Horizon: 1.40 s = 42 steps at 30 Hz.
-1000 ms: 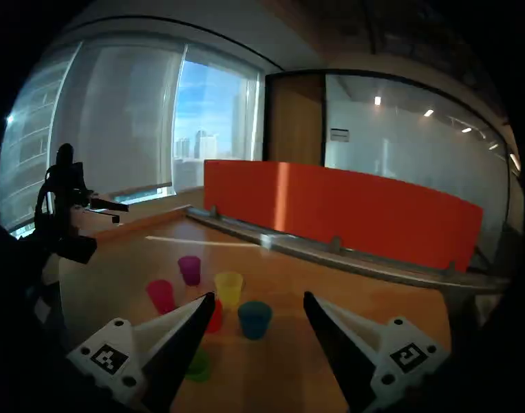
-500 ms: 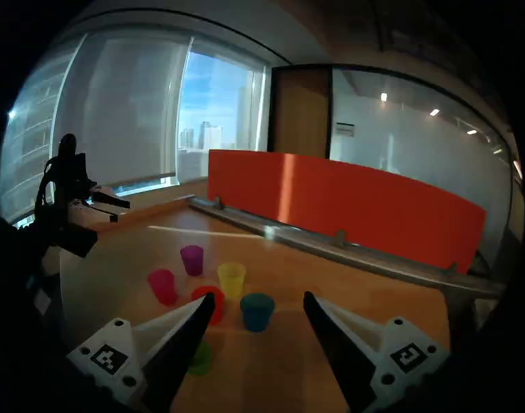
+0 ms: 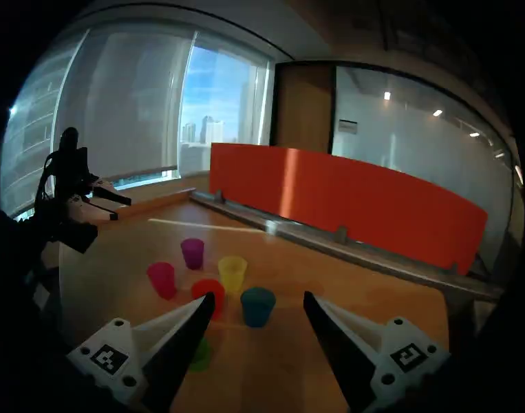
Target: Pour water
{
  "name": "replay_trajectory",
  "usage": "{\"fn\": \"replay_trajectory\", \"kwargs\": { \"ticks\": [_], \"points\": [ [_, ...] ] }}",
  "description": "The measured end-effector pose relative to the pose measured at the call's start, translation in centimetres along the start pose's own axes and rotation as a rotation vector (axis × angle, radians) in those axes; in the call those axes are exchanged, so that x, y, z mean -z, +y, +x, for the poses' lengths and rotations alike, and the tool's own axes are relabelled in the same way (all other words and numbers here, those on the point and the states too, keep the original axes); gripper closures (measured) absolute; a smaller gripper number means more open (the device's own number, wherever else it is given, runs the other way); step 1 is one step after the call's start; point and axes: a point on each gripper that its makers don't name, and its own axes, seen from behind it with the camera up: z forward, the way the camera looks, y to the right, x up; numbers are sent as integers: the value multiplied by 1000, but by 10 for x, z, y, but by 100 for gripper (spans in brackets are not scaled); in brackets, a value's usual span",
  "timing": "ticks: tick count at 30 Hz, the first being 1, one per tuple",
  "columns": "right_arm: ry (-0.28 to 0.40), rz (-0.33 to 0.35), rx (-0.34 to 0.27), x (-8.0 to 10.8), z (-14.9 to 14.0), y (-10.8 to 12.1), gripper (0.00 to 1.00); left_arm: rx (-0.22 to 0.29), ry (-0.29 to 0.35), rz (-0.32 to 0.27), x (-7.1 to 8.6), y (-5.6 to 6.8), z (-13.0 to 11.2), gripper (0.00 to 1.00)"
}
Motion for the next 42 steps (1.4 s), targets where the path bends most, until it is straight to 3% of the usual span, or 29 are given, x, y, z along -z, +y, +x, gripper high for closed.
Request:
{"fn": "replay_trajectory", "kwargs": {
  "ticks": [17, 32, 42],
  "points": [
    [-37, 8, -1, -2, -29, -6, 0, 5, 2, 23, -3, -6, -5, 11],
    [-75, 23, -3, -4, -52, -8, 0, 7, -14, 8, -9, -1, -17, 11],
    [-107, 76, 42, -7, -64, -17, 0, -8, -27, -15, -11, 2, -23, 11]
  ]
}}
